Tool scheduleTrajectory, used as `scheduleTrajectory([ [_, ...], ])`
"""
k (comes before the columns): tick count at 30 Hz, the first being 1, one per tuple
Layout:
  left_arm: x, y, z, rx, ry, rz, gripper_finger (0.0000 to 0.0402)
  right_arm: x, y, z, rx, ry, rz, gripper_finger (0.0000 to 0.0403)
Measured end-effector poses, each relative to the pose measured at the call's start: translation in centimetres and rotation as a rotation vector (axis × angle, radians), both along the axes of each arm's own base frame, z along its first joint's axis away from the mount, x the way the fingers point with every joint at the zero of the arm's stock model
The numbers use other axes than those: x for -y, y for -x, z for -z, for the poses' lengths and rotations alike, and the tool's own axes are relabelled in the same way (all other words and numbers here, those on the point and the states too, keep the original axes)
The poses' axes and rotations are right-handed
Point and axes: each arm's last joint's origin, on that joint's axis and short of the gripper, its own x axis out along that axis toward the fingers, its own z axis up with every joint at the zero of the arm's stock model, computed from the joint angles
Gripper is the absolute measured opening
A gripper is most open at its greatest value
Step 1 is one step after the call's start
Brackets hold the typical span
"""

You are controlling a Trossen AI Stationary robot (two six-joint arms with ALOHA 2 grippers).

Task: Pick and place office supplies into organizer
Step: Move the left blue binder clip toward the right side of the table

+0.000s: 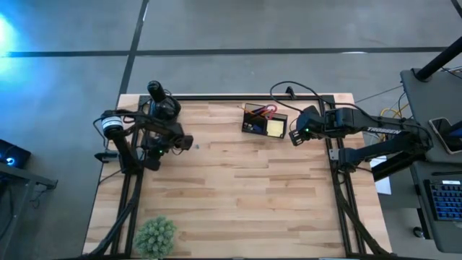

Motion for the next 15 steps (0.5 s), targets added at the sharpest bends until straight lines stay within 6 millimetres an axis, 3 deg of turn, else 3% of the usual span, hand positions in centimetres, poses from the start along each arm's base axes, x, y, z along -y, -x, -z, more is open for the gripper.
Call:
scheduleTrajectory([
  [8,0.1,0.4,0.7,0.022,-0.014,0.005,0.0001,0.0,0.0,0.0,0.0,0.0,0.0,0.0123],
  [15,-0.8,-2.3,-0.6,0.128,-0.039,0.023,0.0001,0.0,0.0,0.0,0.0,0.0,0.0,0.0123],
])
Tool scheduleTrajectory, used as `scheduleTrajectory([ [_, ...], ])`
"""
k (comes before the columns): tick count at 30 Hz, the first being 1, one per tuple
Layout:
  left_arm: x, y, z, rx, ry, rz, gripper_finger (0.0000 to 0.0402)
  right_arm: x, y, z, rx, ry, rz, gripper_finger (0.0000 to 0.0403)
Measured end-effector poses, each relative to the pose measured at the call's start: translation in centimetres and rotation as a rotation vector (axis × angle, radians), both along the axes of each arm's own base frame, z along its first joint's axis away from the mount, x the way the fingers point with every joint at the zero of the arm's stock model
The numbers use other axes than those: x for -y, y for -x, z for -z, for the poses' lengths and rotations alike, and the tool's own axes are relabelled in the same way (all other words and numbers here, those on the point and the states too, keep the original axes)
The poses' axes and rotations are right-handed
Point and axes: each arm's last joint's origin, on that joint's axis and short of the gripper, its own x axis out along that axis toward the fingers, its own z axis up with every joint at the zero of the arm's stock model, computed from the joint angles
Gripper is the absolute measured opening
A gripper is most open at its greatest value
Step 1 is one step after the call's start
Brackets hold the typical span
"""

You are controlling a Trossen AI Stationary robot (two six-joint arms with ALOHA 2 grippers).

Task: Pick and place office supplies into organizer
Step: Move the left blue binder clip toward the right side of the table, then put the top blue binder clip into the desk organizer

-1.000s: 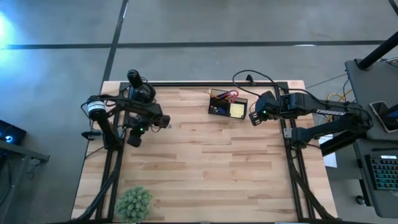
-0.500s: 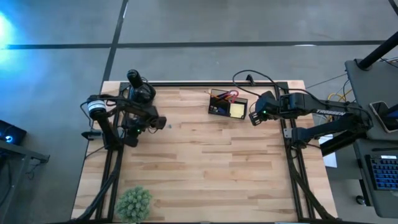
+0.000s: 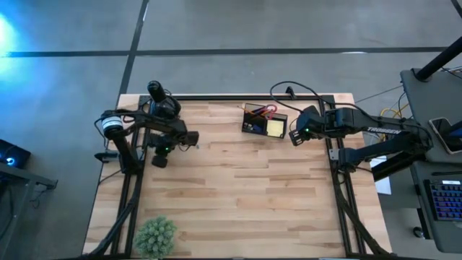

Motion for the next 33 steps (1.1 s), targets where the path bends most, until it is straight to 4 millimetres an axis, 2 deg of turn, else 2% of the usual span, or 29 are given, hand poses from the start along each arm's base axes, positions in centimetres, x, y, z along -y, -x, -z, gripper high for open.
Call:
scheduleTrajectory([
  [6,-0.4,-3.7,-1.6,0.181,-0.058,0.048,0.0001,0.0,0.0,0.0,0.0,0.0,0.0,0.0123],
  [12,-0.4,-8.9,-4.0,0.505,-0.141,0.103,0.0001,0.0,0.0,0.0,0.0,0.0,0.0,0.0123],
  [17,0.0,-10.4,-4.9,0.578,-0.128,0.197,0.0001,0.0,0.0,0.0,0.0,0.0,0.0,0.0123],
  [22,0.3,-10.2,-6.5,0.632,-0.07,0.24,0.0001,0.0,0.0,0.0,0.0,0.0,0.0,0.0123],
  [25,0.3,-10.4,-8.9,0.74,-0.079,0.406,0.0001,0.0,0.0,0.0,0.0,0.0,0.0,0.0123],
  [28,0.4,-10.5,-12.1,0.924,-0.093,0.579,0.0001,0.0,0.0,0.0,0.0,0.0,0.0,0.0123],
  [30,0.7,-9.5,-14.1,0.966,-0.11,0.548,0.0001,0.0,0.0,0.0,0.0,0.0,0.0,0.0123],
  [33,1.2,-7.7,-15.7,1.009,-0.129,0.432,0.0001,0.0,0.0,0.0,0.0,0.0,0.0,0.0123],
])
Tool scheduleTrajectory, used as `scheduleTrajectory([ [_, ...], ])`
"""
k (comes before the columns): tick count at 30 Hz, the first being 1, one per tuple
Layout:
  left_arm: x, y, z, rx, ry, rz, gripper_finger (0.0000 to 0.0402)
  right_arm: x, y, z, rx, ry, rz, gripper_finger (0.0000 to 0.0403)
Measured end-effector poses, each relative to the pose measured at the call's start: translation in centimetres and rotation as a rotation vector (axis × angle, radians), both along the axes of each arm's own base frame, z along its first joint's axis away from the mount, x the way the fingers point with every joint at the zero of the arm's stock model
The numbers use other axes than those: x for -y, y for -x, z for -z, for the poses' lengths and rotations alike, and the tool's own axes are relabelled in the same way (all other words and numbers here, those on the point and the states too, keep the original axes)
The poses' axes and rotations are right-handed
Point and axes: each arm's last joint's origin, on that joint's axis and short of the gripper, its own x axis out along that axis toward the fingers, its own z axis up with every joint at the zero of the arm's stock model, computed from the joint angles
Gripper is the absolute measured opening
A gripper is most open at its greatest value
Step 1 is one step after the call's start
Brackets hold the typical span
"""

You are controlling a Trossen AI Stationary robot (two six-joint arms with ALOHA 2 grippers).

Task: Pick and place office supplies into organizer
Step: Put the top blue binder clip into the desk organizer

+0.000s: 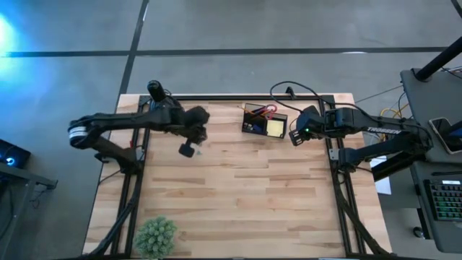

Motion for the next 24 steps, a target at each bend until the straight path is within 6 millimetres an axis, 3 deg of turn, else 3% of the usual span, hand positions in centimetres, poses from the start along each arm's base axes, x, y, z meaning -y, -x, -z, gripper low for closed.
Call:
scheduleTrajectory([
  [4,0.2,0.7,-2.3,0.173,-0.101,0.035,0.0001,0.0,0.0,0.0,0.0,0.0,0.0,0.0123],
  [16,-0.6,-2.4,-4.4,0.25,-0.929,0.758,0.0001,0.0,0.0,0.0,0.0,0.0,0.0,0.0123],
  [24,-0.6,-2.8,-6.5,0.319,-1.233,0.86,0.0001,0.0,0.0,0.0,0.0,0.0,0.0,0.0123],
])
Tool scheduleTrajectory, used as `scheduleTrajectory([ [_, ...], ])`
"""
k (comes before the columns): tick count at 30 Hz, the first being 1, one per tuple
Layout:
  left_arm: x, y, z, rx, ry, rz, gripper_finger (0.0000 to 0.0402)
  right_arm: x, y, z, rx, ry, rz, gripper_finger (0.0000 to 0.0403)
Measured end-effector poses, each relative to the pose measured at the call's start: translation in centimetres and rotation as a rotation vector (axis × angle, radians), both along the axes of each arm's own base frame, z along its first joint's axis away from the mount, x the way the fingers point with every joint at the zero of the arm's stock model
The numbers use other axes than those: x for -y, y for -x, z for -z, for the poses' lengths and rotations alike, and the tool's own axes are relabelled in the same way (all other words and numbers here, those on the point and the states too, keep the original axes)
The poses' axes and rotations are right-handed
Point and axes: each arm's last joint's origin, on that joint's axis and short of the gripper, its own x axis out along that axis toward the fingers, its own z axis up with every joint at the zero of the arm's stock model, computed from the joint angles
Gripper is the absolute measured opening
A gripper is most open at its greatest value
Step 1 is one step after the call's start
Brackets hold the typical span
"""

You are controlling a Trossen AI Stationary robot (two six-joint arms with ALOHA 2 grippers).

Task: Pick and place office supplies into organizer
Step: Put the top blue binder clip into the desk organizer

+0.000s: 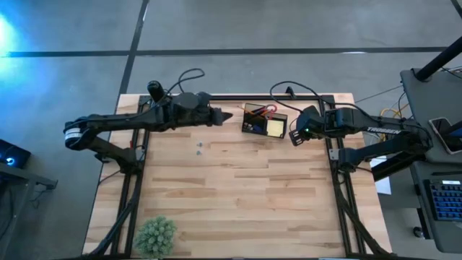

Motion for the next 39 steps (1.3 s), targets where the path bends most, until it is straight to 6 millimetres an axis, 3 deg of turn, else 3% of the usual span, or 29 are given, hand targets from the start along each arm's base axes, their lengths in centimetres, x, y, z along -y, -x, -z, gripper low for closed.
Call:
scheduleTrajectory([
  [11,-0.5,-0.7,1.0,-0.083,-0.128,0.026,0.0001,0.0,0.0,0.0,0.0,0.0,0.0,0.0123],
  [14,-0.4,-0.8,3.4,-0.293,-0.179,0.118,0.0001,0.0,0.0,0.0,0.001,0.0,0.0,0.0123],
  [17,0.3,0.4,6.2,-0.589,-0.123,0.2,0.0,0.0,0.0,0.0,0.001,0.0,0.0,0.0123],
  [22,1.2,2.8,7.7,-0.918,-0.236,0.426,0.0004,0.0,0.0,0.0,0.001,0.0,0.0,0.0123],
  [26,1.1,3.1,10.1,-1.15,-0.268,0.568,0.0043,0.0,0.0,0.0,0.003,0.0,0.0,0.0123],
  [29,0.9,2.2,12.2,-1.235,-0.29,0.664,0.009,0.0,-0.1,0.0,0.007,0.001,0.0,0.0123],
  [33,0.8,1.2,14.6,-1.391,-0.508,0.847,0.0144,0.0,-0.2,-0.1,0.019,0.003,0.0,0.0123],
  [36,0.6,0.7,14.8,-1.346,-0.643,0.901,0.0162,0.0,-0.2,-0.1,0.02,0.003,0.0,0.0123],
  [39,-0.1,1.0,13.5,-1.158,-0.698,0.868,0.0163,0.0,-0.2,-0.1,0.021,0.003,0.0,0.0123],
])
